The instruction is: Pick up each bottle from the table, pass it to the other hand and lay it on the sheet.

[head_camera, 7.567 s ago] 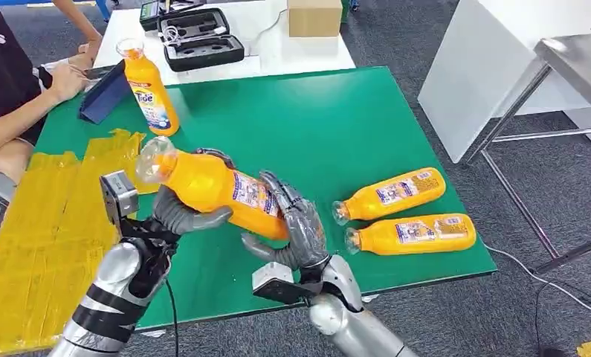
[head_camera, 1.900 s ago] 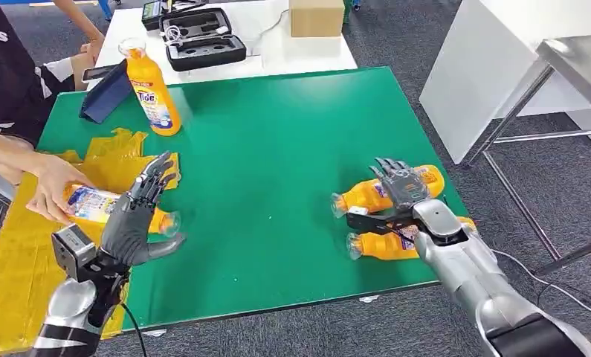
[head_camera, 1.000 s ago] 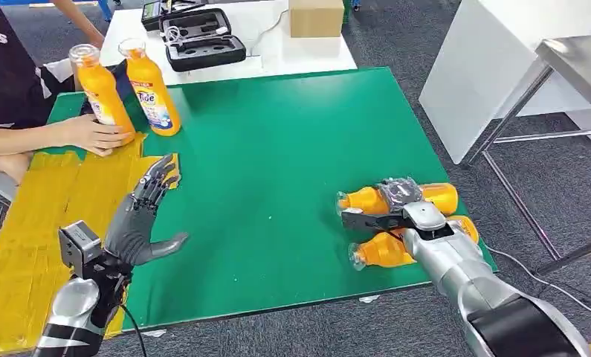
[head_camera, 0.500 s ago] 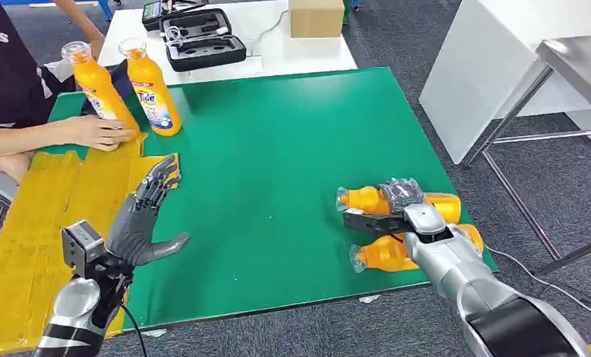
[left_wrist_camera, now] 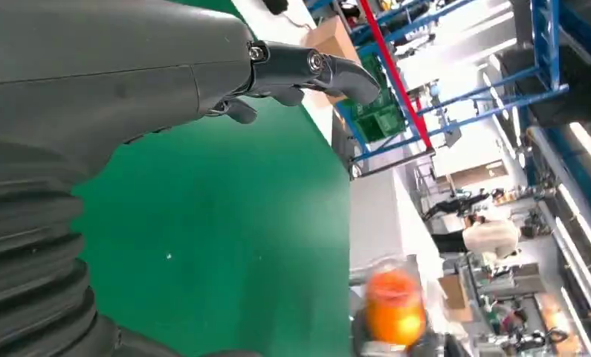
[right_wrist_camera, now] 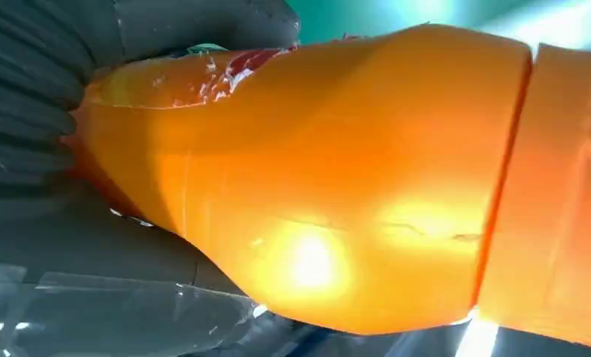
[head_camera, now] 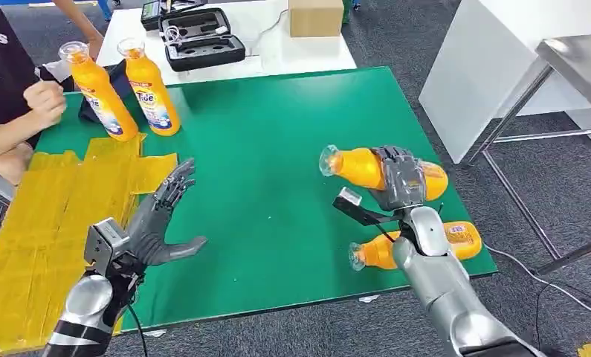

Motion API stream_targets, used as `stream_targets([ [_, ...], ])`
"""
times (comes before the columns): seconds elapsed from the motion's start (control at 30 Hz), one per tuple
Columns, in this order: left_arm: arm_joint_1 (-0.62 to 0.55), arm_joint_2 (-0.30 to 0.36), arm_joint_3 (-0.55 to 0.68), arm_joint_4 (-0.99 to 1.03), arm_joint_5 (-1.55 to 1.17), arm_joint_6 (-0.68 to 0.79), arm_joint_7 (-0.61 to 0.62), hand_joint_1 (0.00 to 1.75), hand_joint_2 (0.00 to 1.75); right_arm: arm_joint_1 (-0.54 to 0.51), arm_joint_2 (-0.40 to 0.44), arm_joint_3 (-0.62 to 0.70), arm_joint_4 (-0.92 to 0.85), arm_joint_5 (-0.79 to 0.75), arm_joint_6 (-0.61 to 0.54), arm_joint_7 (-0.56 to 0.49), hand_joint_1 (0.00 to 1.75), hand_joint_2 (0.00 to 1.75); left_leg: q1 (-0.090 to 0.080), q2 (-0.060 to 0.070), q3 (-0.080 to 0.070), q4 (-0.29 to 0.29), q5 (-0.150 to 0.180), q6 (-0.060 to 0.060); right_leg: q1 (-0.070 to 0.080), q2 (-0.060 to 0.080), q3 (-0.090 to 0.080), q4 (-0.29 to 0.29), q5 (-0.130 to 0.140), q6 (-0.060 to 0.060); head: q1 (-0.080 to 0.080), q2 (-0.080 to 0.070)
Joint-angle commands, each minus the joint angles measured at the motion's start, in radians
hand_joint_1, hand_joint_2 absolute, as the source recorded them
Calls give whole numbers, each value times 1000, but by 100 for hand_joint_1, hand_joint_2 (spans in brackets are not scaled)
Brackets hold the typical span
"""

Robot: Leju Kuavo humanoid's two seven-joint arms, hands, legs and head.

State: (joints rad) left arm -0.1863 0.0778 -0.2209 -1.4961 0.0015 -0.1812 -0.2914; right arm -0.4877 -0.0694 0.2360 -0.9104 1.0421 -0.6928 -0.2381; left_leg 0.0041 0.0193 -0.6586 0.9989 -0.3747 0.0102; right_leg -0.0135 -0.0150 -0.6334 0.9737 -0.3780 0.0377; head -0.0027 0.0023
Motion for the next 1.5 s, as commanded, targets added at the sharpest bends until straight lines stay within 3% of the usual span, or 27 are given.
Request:
stream_targets([
  [0.03,-75,13,-78,46,-31,21,29,0,175,81,112,-131,-290,-493,110,-137,175,175,1,-3,4,1,-2,-1,0,-1,5,2,-3,-2,0,0],
  [0.07,-82,17,-84,53,-38,26,35,0,175,86,135,-147,-312,-635,190,-148,175,175,1,-2,3,1,-2,0,0,-1,3,1,-2,-1,0,0],
  [0.1,-87,18,-86,60,-37,26,34,0,175,88,134,-140,-318,-636,192,-147,175,175,0,-1,1,0,0,0,-1,-1,1,1,-1,-1,0,0],
  [0.13,-105,19,-96,83,-47,35,38,0,175,96,157,-162,-341,-874,367,-147,175,175,0,-1,4,1,-3,-1,0,1,4,2,-3,-2,0,0],
  [0.2,-108,2,-95,151,-35,45,30,0,175,98,157,-138,-285,-978,438,-136,175,175,0,-2,4,1,-2,-1,0,-1,4,2,-2,-1,1,0],
  [0.23,-114,-1,-100,178,-34,53,13,0,175,94,165,-137,-257,-1087,531,-137,175,175,0,-1,4,0,-1,-1,0,0,4,0,-1,-1,0,0],
  [0.3,-124,-4,-106,209,-34,65,-4,0,175,83,169,-121,-218,-1119,551,-150,175,175,0,-2,3,-1,0,0,-1,-1,3,-1,0,-1,0,0],
  [0.33,-135,-5,-113,225,-31,75,-11,0,175,74,174,-107,-198,-1220,643,-145,175,175,0,-3,6,-1,-1,-1,0,-1,6,0,-2,-2,0,0],
  [0.43,-155,-11,-122,258,-24,83,-16,0,175,51,187,-71,-156,-1314,729,-124,175,175,0,-2,6,0,-2,-1,0,0,5,0,-2,-2,0,0],
  [0.93,-161,-14,-127,270,-20,85,-20,0,175,39,192,-49,-140,-1326,742,-127,175,175,0,-1,6,1,-3,-1,0,1,6,1,-2,-2,0,0],
  [1.13,-177,-16,-146,296,-11,93,-27,0,175,9,205,19,-110,-1345,767,-136,175,175,1,0,5,1,-2,-1,0,1,5,1,-1,-1,0,0],
  [1.2,-206,-10,-166,290,-32,106,-46,0,175,-11,211,63,-146,-1316,768,-187,175,175,1,0,7,1,-3,-1,0,2,6,1,-2,-2,0,0],
  [1.3,-234,-13,-178,281,-38,120,-10,0,175,-25,216,107,-205,-1287,739,-154,175,175,0,0,2,1,-1,-1,0,0,1,2,-1,-1,0,0],
  [1.5,-244,-21,-196,293,-56,137,-15,0,175,-35,215,174,-202,-1184,669,-187,175,175,1,-1,5,2,-3,-1,0,1,5,2,-3,-2,1,0],
])
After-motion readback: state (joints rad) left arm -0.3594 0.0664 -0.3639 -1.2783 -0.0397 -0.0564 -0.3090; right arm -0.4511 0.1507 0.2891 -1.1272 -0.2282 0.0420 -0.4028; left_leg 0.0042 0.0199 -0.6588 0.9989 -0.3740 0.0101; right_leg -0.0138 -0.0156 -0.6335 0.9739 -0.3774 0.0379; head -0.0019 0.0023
